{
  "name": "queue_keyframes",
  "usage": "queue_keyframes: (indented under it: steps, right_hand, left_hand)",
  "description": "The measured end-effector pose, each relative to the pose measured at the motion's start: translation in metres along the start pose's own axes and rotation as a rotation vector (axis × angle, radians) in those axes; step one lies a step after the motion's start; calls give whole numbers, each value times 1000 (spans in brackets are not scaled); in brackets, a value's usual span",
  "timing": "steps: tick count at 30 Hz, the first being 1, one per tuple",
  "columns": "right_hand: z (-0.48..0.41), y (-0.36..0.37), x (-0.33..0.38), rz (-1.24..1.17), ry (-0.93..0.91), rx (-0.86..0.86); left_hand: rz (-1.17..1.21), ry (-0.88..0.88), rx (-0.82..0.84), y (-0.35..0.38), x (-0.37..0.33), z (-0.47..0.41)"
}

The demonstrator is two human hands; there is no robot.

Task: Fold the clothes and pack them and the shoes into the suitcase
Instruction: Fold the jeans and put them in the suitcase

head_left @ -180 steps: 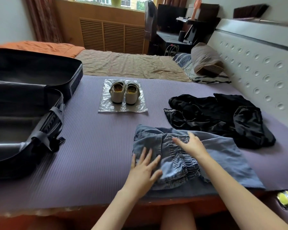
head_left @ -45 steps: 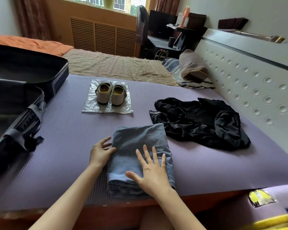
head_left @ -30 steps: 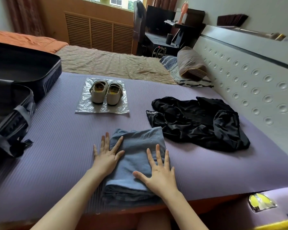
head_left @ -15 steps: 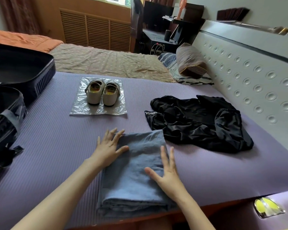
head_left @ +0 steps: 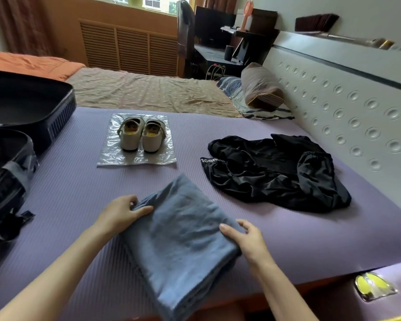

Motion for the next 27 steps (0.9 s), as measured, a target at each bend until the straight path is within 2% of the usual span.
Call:
queue_keyframes:
  steps: [4, 6, 8, 10, 12, 15, 20, 22, 24, 27]
  right_hand:
    - [-27, 63, 50, 32, -88, 140]
    - [-36, 90, 65, 40, -141, 145]
    - [-43, 104, 60, 101, -128, 81]
    - [-40, 107, 45, 220, -92, 13]
    - [-35, 106, 29, 293, -29, -13]
    - [-30, 99, 8, 299, 80, -37]
    - [-17, 103, -4, 475, 18, -111]
    - [-10, 106, -8, 514, -39, -174]
    - [-4, 104, -8, 461, -57, -212]
    - [1, 97, -16, 323, -19, -123]
  left_hand:
    - [7, -168, -197, -43, 56, 56]
    - [2, -257, -210, -51, 77, 81]
    - [-42, -309, -169, -53, 89, 95]
    - [-100, -290, -223, -64, 89, 91]
    - [-86, -195, -285, -72, 71, 73]
    - [152, -150, -235, -56, 44, 42]
    - [130, -146, -355, -46, 44, 44]
    - [53, -127, -380, -38, 49, 50]
    - [-11, -177, -355, -32, 58, 52]
    - [75, -229, -200, -22, 74, 51]
Point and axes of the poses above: each hand's wrist, its own z-axis away from the middle knuckle, its own y-axis out of the palm, x = y × z, the point moved 10 cm from there along -z, towards the middle knuckle, and after that the axes turned 7 degrees about y, right-handed, at the moved point
